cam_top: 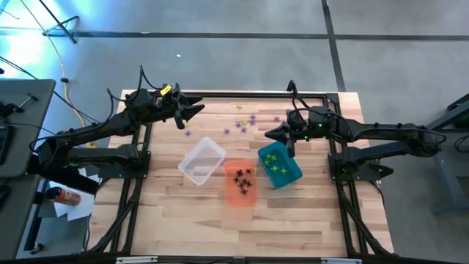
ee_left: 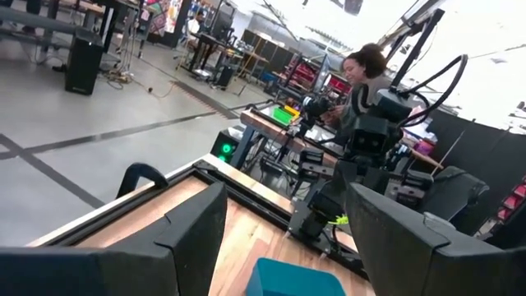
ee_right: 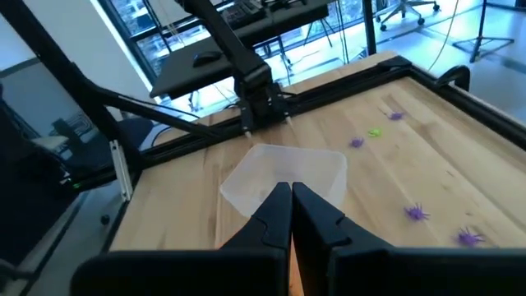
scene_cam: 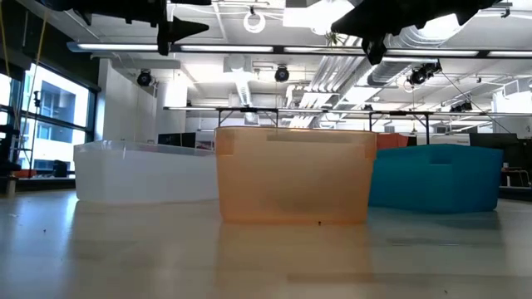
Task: Sort Halloween decoration
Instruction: Put the green spider toy into the blue bin
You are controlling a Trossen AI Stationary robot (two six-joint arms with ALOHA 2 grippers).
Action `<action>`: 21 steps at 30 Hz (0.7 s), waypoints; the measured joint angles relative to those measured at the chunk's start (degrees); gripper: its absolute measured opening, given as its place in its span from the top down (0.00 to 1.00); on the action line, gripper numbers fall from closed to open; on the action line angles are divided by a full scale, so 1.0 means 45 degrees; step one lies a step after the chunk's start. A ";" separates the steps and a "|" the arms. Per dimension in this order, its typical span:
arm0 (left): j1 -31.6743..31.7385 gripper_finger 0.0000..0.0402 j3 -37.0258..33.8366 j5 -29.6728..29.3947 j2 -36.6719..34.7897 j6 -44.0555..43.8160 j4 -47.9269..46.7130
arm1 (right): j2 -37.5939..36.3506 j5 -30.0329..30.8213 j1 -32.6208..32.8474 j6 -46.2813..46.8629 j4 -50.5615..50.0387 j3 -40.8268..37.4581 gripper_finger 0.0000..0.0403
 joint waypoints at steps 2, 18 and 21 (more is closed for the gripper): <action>0.0002 0.41 0.0000 0.0003 0.0000 -0.0003 -0.0049 | 0.0000 -0.0210 0.0000 0.0334 0.0000 0.0000 1.00; 0.0000 0.41 -0.0005 -0.0136 0.0000 0.0442 -0.0145 | 0.2777 -0.0761 0.1487 -0.0590 -0.9981 0.2472 1.00; 0.0000 0.41 -0.0005 -0.0214 0.0000 0.0784 -0.0148 | 0.3527 -0.0323 0.1656 -0.0566 -1.0354 0.2122 1.00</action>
